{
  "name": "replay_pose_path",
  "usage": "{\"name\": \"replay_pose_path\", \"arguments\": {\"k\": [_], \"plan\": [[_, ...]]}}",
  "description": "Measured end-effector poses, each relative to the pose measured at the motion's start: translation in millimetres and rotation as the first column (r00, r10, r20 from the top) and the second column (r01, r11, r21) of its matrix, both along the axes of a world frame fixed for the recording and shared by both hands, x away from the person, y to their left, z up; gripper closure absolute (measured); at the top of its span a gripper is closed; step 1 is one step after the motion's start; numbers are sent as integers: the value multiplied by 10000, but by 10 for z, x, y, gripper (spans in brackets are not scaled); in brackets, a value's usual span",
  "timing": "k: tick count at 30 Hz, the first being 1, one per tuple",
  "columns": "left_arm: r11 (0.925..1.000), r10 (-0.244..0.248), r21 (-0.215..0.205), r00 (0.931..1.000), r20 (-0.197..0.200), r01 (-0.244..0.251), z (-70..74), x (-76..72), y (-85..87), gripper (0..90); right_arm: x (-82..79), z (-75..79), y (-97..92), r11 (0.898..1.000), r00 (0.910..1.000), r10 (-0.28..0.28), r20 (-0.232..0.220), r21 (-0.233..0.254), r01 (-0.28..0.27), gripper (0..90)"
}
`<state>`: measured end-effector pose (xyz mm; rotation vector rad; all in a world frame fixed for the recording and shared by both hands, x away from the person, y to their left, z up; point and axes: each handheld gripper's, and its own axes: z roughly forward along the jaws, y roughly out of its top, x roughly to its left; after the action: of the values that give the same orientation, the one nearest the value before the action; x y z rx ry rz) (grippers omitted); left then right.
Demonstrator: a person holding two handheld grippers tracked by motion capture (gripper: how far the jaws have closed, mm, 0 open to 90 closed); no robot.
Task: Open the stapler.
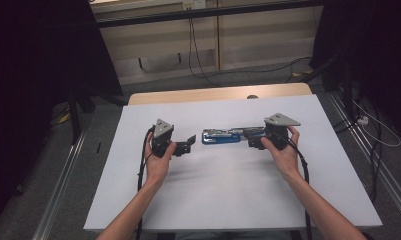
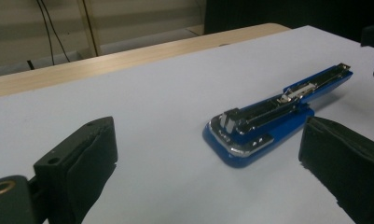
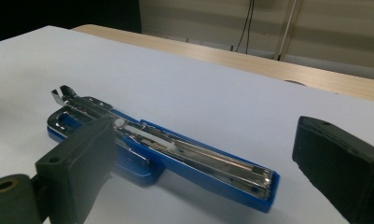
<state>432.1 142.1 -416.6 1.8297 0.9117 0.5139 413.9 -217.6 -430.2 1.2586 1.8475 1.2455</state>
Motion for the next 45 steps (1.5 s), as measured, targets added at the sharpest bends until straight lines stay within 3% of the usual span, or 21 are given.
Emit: {"name": "replay_pose_path", "arguments": {"k": [9,12,18,25,31,33,39,41,43,45], "plan": [[9991,362,221,9984,426,-372,7,-223,276,52,-143,23,-147,9999,9999,-150,-20,81,150,63],[9978,541,332,9956,762,-568,5,-302,342,53,-207,28,-189,9997,9997,-236,2,58,236,63],[9968,313,703,9945,1001,-385,-19,-479,405,53,-313,55,-282,9992,9994,-341,69,194,339,63],[9964,645,507,9954,715,-682,-54,-635,563,52,-442,73,-385,9978,9979,-628,151,202,625,64],[9941,910,526,9932,721,-949,-46,-722,684,49,-577,65,-496,9950,9949,-984,226,204,979,64],[9936,1048,349,9923,658,-1073,-46,-737,721,49,-629,70,-522,9939,9936,-1081,324,238,1074,64],[9908,1334,146,9886,691,-1347,-26,-736,761,38,-815,53,-590,9928,9925,-1183,313,219,1176,66],[9889,1479,45,9877,507,-1483,-15,-751,758,29,-870,55,-615,9924,9921,-1211,321,253,1203,66],[9923,1235,25,9910,510,-1238,-14,-763,746,28,-921,46,-633,9921,9917,-1248,316,171,1243,65],[9916,1272,136,9895,692,-1284,-6,-760,735,33,-950,41,-653,9917,9913,-1279,301,208,1273,65]]}}
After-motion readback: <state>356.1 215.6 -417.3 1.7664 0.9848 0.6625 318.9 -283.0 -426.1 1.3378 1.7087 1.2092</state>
